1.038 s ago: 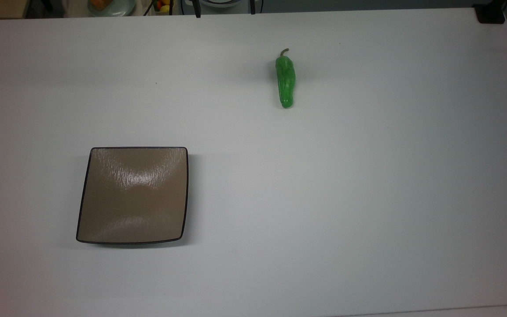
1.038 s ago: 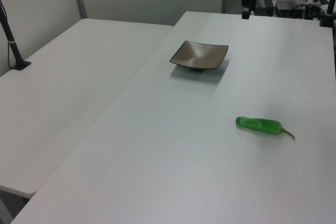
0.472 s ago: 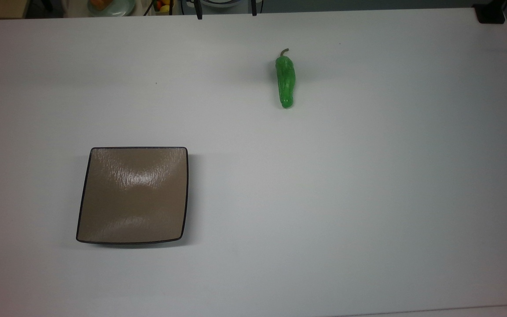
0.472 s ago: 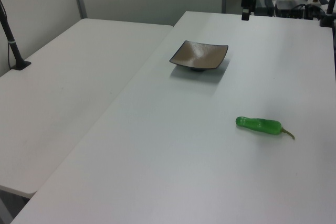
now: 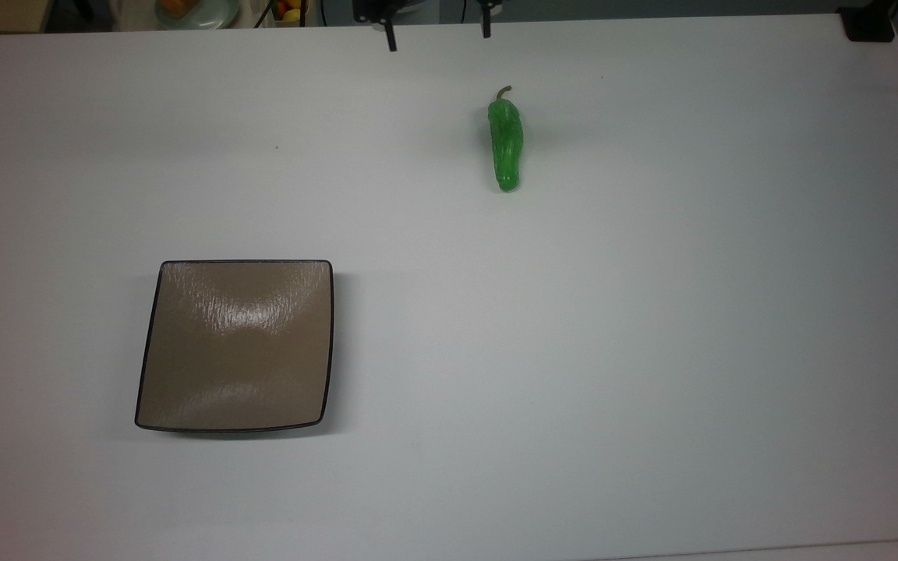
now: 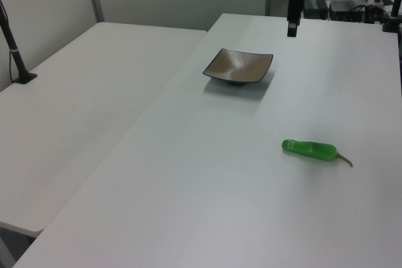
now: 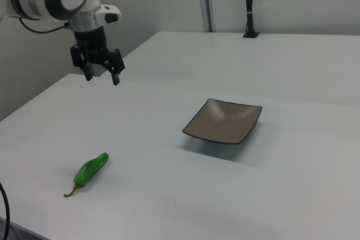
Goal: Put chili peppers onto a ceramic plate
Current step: 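Move the open gripper over the green chili pepper and lower it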
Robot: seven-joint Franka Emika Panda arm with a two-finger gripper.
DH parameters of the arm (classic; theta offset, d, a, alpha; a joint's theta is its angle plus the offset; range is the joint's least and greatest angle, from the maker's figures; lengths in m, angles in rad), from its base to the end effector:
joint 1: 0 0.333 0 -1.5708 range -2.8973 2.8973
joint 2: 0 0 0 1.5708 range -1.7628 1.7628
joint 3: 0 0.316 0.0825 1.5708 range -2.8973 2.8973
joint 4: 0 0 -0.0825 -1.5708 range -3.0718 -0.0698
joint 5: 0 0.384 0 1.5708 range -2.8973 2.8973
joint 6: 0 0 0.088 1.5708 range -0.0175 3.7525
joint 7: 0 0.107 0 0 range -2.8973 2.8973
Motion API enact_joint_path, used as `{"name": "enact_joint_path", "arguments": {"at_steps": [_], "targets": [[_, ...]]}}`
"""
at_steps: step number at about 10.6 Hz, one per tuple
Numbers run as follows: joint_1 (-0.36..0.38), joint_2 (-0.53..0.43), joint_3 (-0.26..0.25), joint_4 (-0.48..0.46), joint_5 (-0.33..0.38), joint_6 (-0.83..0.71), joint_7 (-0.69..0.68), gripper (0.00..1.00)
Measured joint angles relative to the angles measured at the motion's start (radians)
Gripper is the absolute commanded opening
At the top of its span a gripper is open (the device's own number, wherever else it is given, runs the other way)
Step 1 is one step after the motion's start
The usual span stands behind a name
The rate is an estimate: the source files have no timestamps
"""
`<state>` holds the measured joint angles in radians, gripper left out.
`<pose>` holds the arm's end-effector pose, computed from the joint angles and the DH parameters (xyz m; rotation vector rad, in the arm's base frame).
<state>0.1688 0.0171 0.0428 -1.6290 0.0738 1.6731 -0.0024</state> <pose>0.5537 0.1261 0.5966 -3.0483 -0.3173 -0.0293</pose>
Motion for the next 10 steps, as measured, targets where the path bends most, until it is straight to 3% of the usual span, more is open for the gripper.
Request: {"name": "enact_joint_path", "arguments": {"at_steps": [5, 10], "targets": [[0.073, -0.047, 0.007, -0.125, 0.0, 0.0, -0.008, 1.0], [0.097, -0.079, 0.065, -0.306, 0.0, 0.035, -0.008, 1.0]]}}
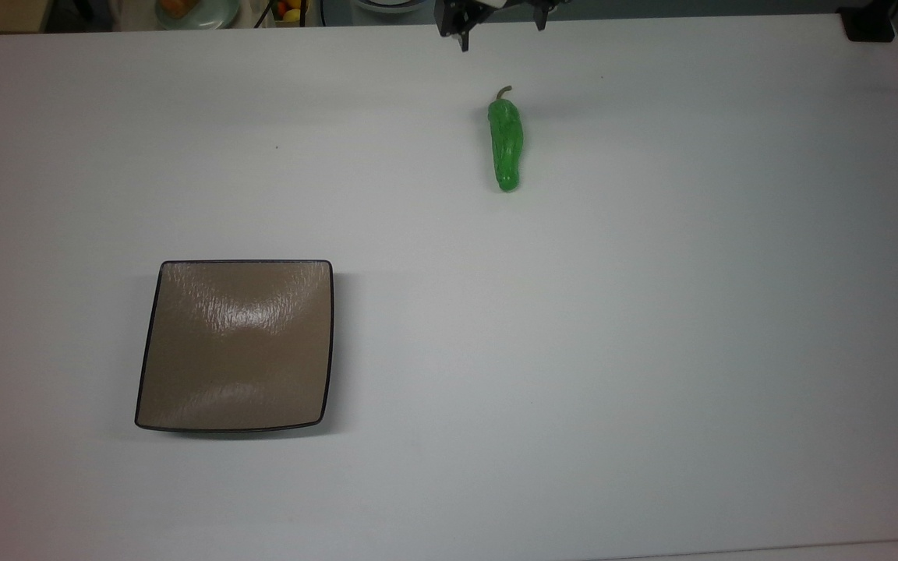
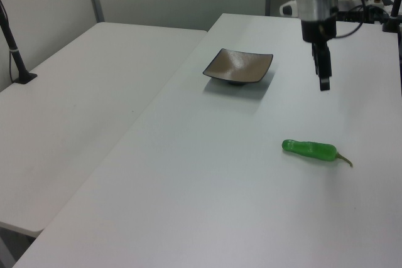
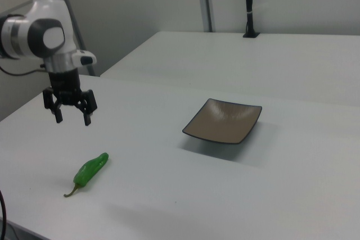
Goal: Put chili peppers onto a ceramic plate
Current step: 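Move the open gripper over the green chili pepper and lower it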
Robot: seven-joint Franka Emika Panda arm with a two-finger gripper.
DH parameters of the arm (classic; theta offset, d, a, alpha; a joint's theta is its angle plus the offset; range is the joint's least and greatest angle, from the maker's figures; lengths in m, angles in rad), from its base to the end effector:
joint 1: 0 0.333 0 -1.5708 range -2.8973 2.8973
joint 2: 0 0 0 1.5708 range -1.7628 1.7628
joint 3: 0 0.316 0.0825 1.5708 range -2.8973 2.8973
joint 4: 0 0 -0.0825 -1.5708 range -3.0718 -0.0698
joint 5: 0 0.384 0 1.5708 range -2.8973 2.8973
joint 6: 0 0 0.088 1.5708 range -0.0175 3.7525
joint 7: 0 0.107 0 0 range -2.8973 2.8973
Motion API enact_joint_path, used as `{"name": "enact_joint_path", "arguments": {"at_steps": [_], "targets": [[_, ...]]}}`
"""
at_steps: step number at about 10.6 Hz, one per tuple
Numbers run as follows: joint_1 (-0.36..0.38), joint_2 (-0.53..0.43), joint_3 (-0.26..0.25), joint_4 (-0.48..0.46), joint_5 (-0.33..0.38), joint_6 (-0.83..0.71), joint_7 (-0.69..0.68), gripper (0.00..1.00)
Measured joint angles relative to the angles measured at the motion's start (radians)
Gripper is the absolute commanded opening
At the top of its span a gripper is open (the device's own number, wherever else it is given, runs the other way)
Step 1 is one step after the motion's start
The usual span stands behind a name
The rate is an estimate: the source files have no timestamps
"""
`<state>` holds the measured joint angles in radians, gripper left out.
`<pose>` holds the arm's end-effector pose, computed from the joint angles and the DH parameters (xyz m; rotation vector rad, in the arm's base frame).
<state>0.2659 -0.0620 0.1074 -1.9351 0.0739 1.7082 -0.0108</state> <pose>0.4844 0.1982 0.4980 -3.0431 -0.5650 0.2703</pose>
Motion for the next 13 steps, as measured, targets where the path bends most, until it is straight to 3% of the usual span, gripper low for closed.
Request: {"name": "enact_joint_path", "arguments": {"at_steps": [8, 13], "targets": [[0.015, 0.001, 0.023, -0.232, 0.0, 0.337, 0.1, 1.0], [0.025, 0.036, 0.024, -0.325, 0.0, 0.498, 0.111, 1.0]]}}
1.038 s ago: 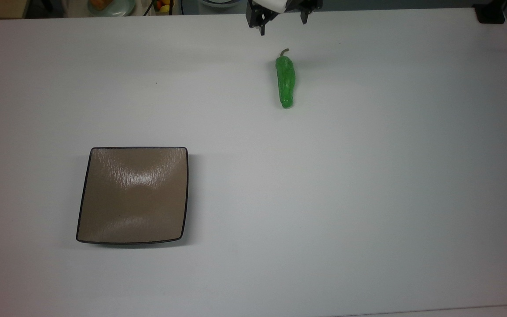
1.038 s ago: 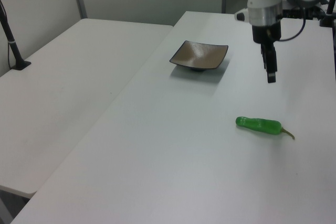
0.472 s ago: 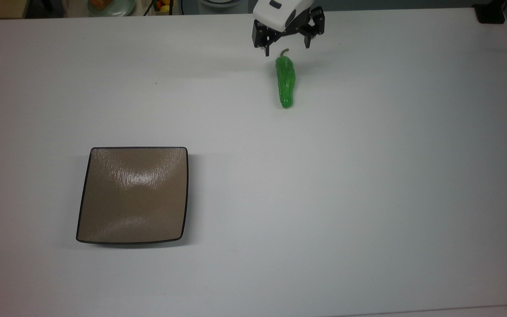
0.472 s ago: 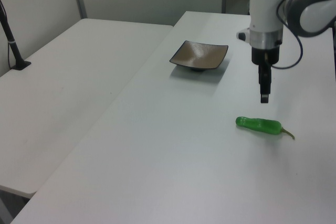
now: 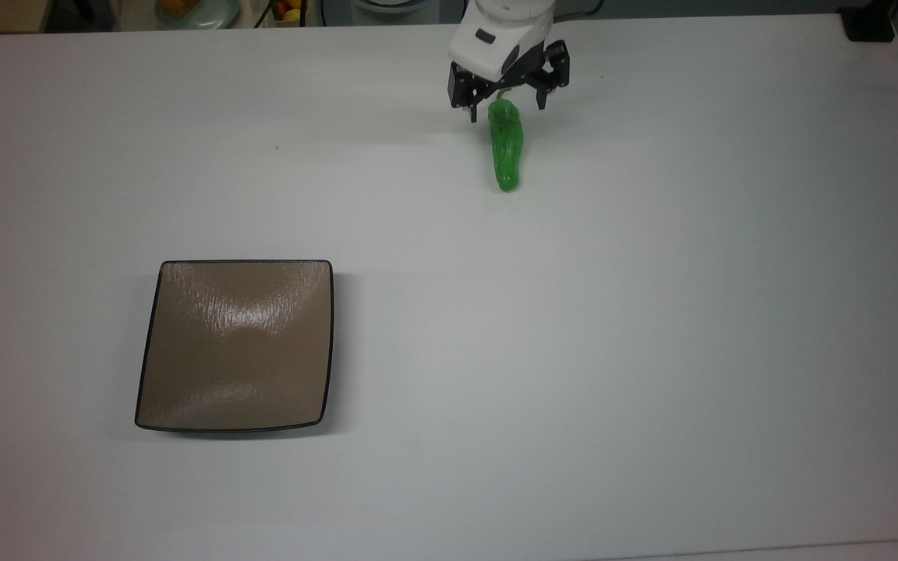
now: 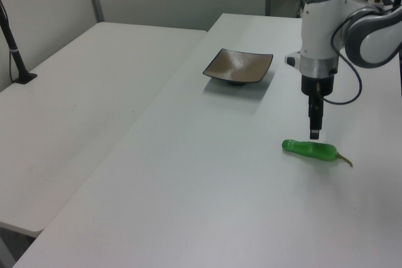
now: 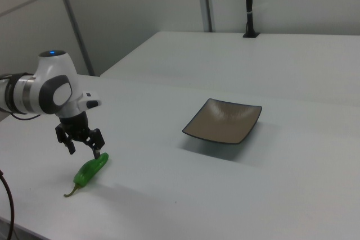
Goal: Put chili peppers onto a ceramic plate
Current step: 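Move the open gripper over the green chili pepper and lower it, then close the gripper around the green chili pepper's body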
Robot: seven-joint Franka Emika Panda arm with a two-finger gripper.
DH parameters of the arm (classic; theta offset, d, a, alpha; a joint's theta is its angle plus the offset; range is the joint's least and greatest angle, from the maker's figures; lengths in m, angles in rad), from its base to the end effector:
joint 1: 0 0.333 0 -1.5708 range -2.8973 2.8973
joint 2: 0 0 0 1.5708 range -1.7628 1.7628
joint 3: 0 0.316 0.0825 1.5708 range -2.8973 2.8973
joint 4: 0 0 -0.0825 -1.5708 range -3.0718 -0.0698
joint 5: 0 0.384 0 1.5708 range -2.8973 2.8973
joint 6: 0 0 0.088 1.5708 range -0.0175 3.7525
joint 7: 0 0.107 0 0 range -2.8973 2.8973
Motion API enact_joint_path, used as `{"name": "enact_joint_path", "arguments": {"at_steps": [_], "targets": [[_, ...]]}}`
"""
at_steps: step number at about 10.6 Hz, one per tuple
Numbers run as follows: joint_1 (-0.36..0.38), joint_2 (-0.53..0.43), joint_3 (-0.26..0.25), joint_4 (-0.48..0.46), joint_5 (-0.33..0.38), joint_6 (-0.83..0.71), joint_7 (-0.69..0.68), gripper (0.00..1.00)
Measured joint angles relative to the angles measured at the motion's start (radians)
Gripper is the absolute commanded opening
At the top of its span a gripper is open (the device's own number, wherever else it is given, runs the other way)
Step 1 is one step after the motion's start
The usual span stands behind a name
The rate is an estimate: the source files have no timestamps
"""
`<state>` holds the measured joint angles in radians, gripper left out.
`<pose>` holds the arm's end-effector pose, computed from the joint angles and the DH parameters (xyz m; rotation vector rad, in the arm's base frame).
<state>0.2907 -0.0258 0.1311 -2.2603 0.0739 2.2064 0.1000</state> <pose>0.4667 0.2123 0.3700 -3.0650 -0.4272 0.0644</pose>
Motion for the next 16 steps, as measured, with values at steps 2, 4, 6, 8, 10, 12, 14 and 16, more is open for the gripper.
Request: {"name": "enact_joint_path", "arguments": {"at_steps": [2, 4, 6, 8, 10, 12, 14, 16], "targets": [[0.0, 0.032, 0.0, -0.013, 0.0, 0.059, 0.001, 1.0], [0.0, 0.065, 0.0, -0.02, 0.0, 0.097, 0.001, 1.0], [0.001, 0.089, 0.002, -0.021, 0.0, 0.113, 0.001, 1.0], [0.002, 0.108, 0.007, -0.021, 0.0, 0.122, 0.001, 0.82], [0.002, 0.118, 0.013, -0.021, 0.0, 0.123, 0.001, 0.56], [0.002, 0.119, 0.015, -0.021, 0.0, 0.123, 0.001, 0.35], [0.002, 0.119, 0.017, -0.021, 0.0, 0.123, 0.001, 0.12], [0.002, 0.119, 0.017, -0.021, 0.0, 0.123, 0.001, 0.09]]}}
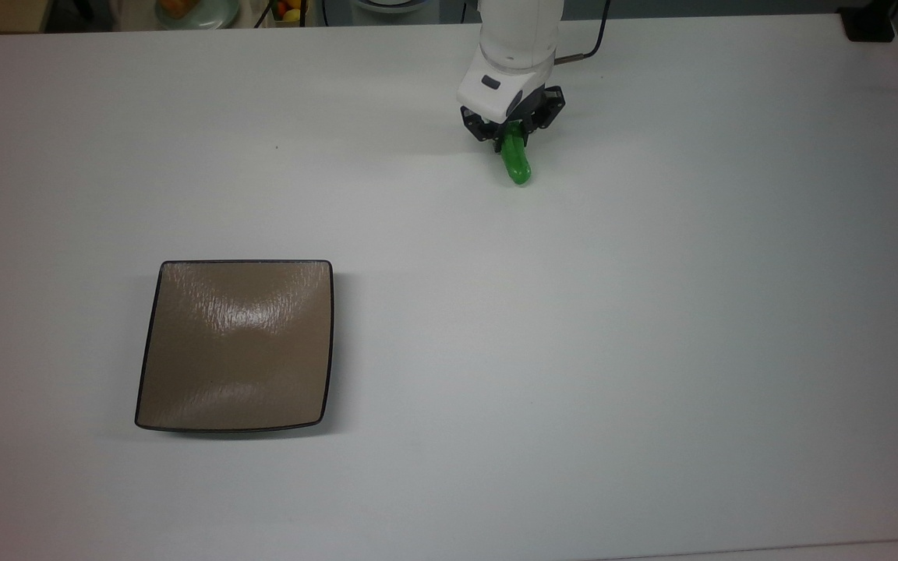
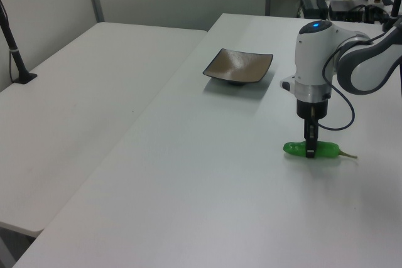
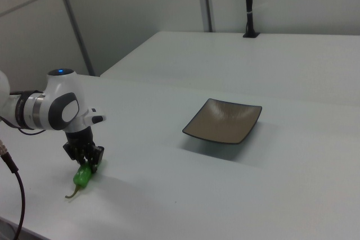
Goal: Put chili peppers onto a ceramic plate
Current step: 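Close the gripper around the green chili pepper's body, then lift the chili pepper and carry it over the square brown plate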
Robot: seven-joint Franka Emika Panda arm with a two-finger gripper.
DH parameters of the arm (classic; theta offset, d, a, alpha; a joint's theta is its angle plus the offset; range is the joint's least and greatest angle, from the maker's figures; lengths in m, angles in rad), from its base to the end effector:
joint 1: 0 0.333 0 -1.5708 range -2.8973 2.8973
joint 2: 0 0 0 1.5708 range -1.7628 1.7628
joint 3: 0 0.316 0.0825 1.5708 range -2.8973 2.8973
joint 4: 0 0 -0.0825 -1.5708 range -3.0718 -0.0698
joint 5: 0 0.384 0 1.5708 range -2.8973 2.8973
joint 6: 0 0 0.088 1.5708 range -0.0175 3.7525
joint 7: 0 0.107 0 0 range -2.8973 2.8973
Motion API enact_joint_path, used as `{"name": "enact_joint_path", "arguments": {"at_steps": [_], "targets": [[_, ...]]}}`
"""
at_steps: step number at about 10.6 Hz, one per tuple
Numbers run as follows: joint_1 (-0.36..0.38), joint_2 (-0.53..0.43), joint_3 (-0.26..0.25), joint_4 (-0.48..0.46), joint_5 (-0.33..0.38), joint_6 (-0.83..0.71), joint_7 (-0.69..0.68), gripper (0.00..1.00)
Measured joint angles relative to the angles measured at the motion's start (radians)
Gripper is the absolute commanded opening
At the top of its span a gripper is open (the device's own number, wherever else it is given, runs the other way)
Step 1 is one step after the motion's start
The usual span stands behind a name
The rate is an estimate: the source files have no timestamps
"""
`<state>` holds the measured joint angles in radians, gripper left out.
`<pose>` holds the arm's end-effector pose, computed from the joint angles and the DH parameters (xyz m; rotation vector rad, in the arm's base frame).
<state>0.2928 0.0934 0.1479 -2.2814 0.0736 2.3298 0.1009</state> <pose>0.4703 0.2232 0.3104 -3.0565 -0.4426 0.0932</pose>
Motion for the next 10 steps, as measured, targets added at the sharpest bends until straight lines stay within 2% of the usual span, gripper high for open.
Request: {"name": "enact_joint_path", "arguments": {"at_steps": [2, 4, 7, 10], "targets": [[0.0, -0.008, 0.0, 0.014, 0.0, -0.021, 0.0, 0.09], [-0.013, -0.035, 0.0, 0.089, 0.0, -0.141, 0.0, 0.09], [-0.079, -0.075, -0.003, 0.259, -0.001, -0.359, -0.002, 0.09], [-0.189, -0.082, -0.009, 0.457, -0.002, -0.548, -0.085, 0.09]]}}
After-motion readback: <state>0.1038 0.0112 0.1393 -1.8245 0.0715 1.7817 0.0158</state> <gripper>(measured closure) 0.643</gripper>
